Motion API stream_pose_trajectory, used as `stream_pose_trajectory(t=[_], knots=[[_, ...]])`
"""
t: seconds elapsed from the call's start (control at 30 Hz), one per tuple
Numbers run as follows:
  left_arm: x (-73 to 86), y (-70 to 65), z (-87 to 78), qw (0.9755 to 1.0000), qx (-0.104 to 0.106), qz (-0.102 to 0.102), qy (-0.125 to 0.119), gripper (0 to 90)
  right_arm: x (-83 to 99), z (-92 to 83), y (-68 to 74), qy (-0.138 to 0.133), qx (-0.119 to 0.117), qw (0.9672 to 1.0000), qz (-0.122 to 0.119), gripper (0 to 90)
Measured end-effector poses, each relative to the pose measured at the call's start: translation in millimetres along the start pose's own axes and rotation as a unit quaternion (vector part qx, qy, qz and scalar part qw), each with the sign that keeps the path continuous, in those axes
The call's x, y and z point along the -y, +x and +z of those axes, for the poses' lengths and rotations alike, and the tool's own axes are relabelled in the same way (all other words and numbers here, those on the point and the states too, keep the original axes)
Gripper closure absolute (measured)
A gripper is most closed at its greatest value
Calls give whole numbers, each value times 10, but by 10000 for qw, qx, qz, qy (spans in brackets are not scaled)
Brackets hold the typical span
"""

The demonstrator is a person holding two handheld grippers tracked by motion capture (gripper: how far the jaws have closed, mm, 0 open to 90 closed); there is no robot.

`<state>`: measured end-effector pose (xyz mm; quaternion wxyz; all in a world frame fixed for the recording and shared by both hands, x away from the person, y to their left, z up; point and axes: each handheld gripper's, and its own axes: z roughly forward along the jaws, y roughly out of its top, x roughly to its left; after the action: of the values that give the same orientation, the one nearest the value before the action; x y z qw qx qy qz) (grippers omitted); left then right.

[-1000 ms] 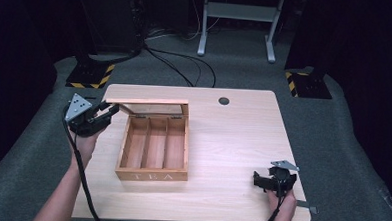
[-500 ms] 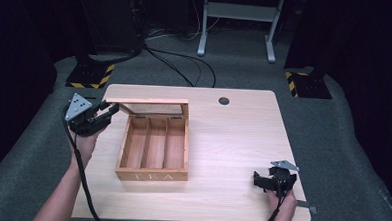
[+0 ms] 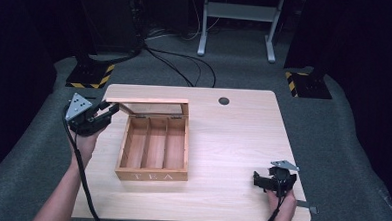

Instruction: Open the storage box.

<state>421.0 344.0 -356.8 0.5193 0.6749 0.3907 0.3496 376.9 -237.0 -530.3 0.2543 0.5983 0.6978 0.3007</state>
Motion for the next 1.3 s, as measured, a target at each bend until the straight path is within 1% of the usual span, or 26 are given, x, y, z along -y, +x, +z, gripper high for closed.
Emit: stream_pose_trajectory(t=[0.4, 0.63, 0.73, 1.0, 1.17, 1.3], knots=[[3, 0, -6, 10000, 14, 7, 5, 623, 0, 0, -1, 0, -1, 10000, -3, 7], [31, -15, -34, 10000, 36, 70, 5, 623, 0, 0, 0, -1, -1, 10000, -1, 7], [46, -27, -50, 10000, 44, 67, 10, 622, 0, 0, -1, 0, -2, 10000, -2, 7], [125, -82, -114, 9998, 1, 176, -28, 622, 0, 0, -1, 0, -2, 10000, -2, 7], [203, -118, -164, 9998, 11, 180, -86, 619, 0, 0, -1, 0, -2, 10000, -3, 7], [251, -150, -206, 9997, 7, 221, -72, 617, 0, 0, -1, 1, -2, 10000, -4, 7]])
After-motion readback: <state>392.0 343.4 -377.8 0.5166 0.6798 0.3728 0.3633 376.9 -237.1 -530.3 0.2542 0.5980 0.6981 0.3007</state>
